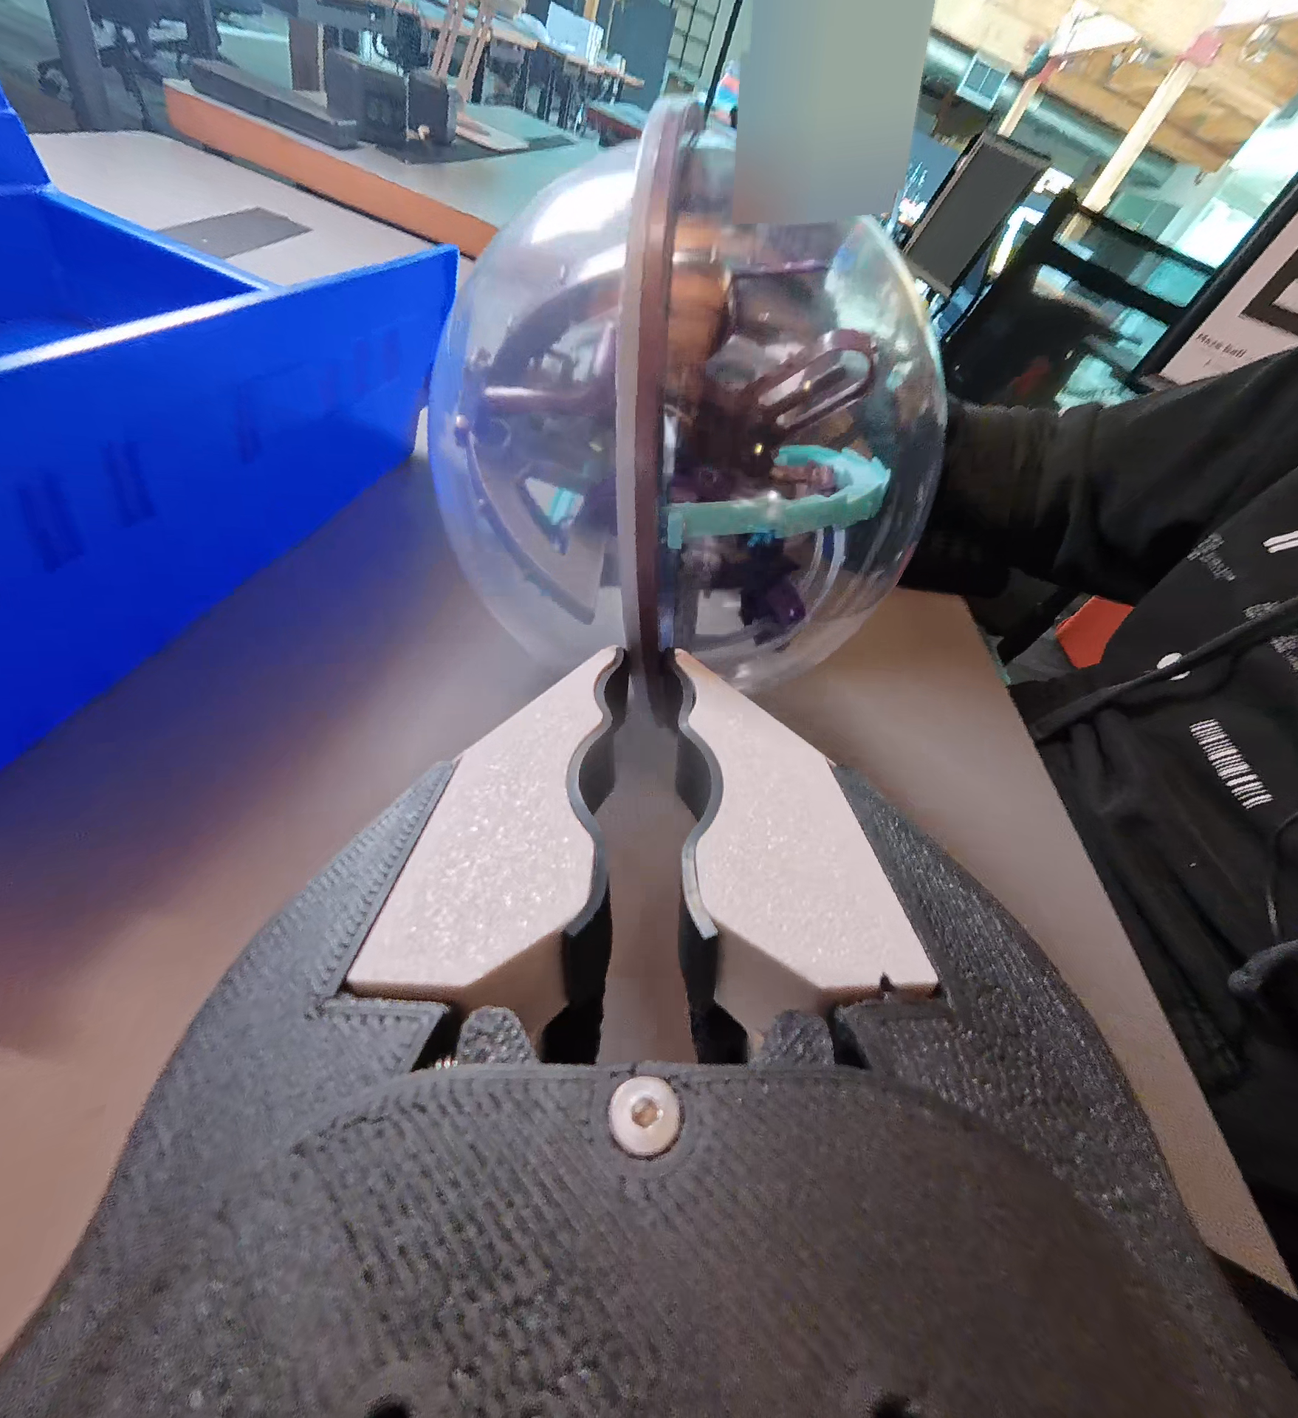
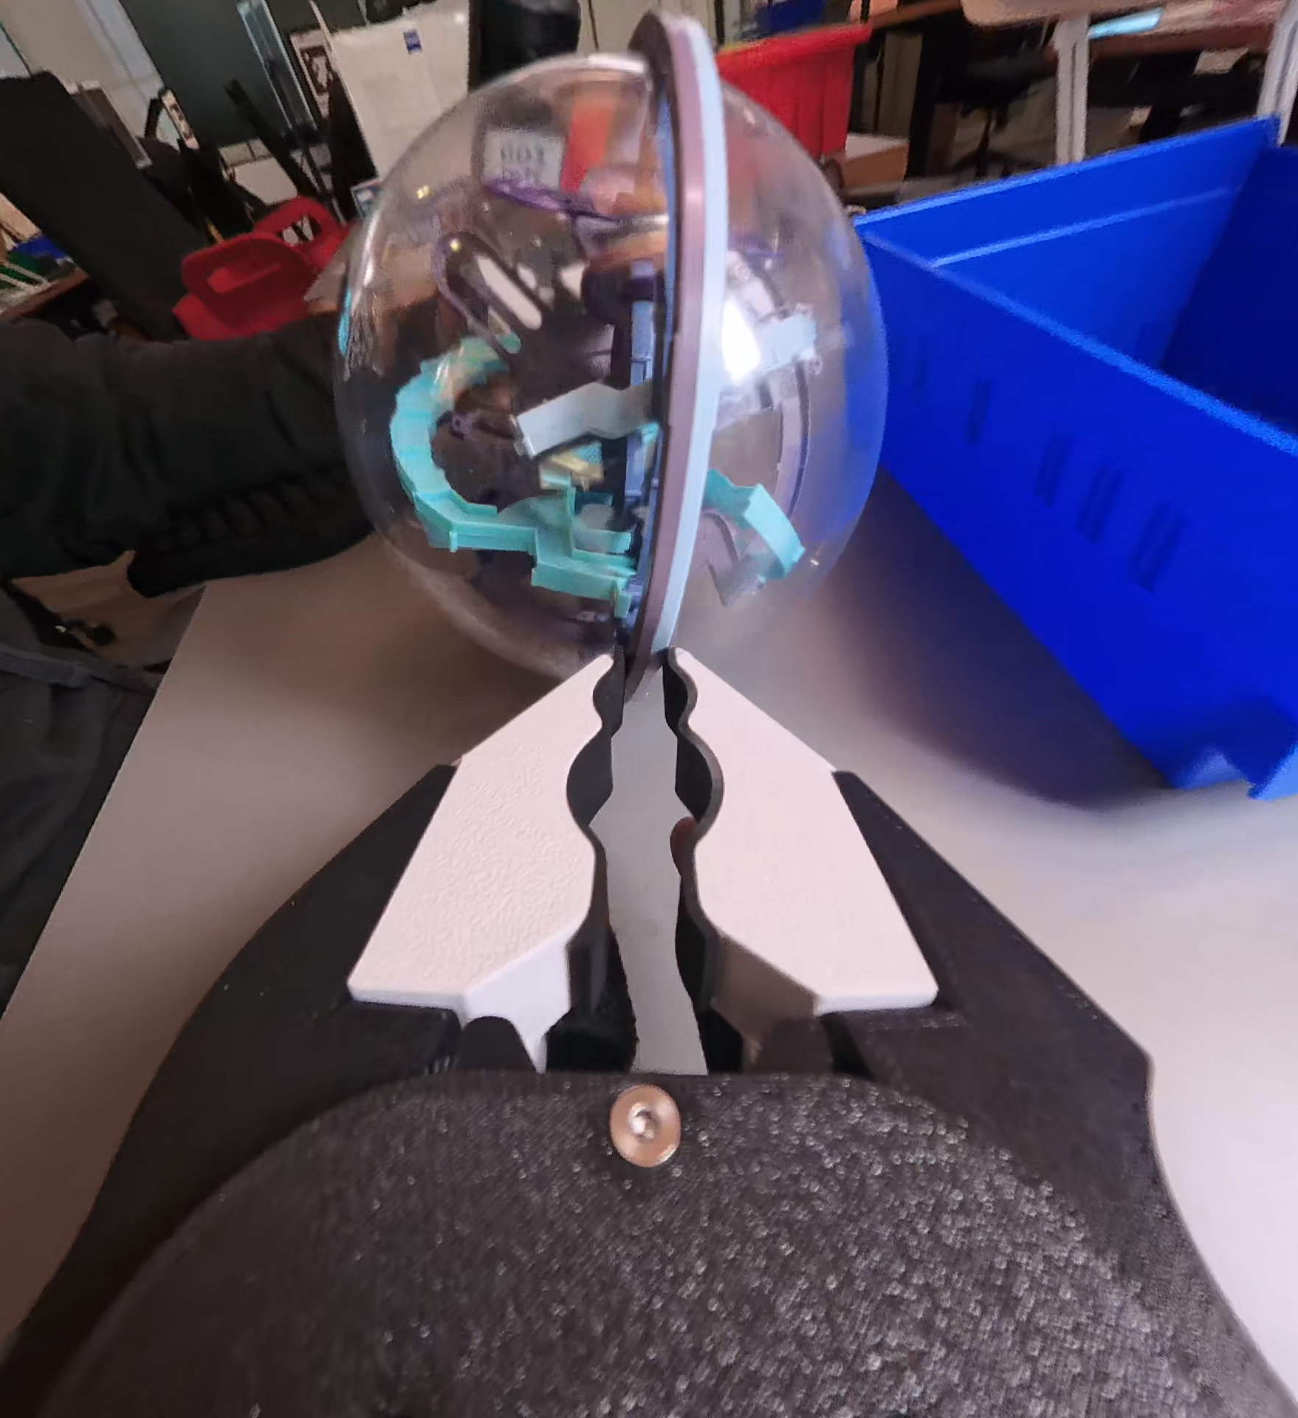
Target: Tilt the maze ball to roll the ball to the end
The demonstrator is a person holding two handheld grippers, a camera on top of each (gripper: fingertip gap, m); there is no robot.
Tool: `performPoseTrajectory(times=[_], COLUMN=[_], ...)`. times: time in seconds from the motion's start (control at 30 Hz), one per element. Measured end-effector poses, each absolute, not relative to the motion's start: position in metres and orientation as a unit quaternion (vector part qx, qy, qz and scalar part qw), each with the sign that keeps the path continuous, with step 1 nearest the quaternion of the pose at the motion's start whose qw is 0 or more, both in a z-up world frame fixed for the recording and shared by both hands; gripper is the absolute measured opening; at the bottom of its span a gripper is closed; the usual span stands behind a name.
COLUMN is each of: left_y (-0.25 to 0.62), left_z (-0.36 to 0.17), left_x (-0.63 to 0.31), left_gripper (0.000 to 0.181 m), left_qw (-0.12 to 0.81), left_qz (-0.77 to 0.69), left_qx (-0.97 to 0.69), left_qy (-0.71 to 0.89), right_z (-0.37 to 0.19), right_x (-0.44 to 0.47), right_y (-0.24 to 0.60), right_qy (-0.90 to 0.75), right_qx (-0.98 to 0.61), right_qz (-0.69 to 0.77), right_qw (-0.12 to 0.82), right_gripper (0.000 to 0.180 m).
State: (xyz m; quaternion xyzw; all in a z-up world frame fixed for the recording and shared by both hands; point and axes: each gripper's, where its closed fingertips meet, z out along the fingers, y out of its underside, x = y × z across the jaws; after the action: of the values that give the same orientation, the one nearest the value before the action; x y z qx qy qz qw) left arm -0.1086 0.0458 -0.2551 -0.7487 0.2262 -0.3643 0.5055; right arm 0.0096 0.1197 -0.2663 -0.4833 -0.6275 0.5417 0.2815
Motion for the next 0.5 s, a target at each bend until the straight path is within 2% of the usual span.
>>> performPoseTrajectory(times=[0.13,0.33,0.5], left_y=[0.046,0.042,0.034], left_z=[-0.274,-0.294,-0.298], left_x=[-0.106,-0.097,-0.086], left_gripper=[0.007,0.009,0.038], left_qw=[0.478,0.436,0.408], left_qz=[-0.332,-0.328,-0.353], left_qx=[-0.773,-0.792,-0.792], left_qy=[0.251,0.273,0.284], right_z=[-0.259,-0.245,-0.238], right_x=[0.011,0.015,0.02], right_y=[0.121,0.114,0.107], right_qy=[-0.635,-0.627,-0.635], right_qx=[-0.46,-0.434,-0.417], right_qz=[0.533,0.563,0.571], right_qw=[0.318,0.318,0.311], right_gripper=[0.007,0.006,0.006])
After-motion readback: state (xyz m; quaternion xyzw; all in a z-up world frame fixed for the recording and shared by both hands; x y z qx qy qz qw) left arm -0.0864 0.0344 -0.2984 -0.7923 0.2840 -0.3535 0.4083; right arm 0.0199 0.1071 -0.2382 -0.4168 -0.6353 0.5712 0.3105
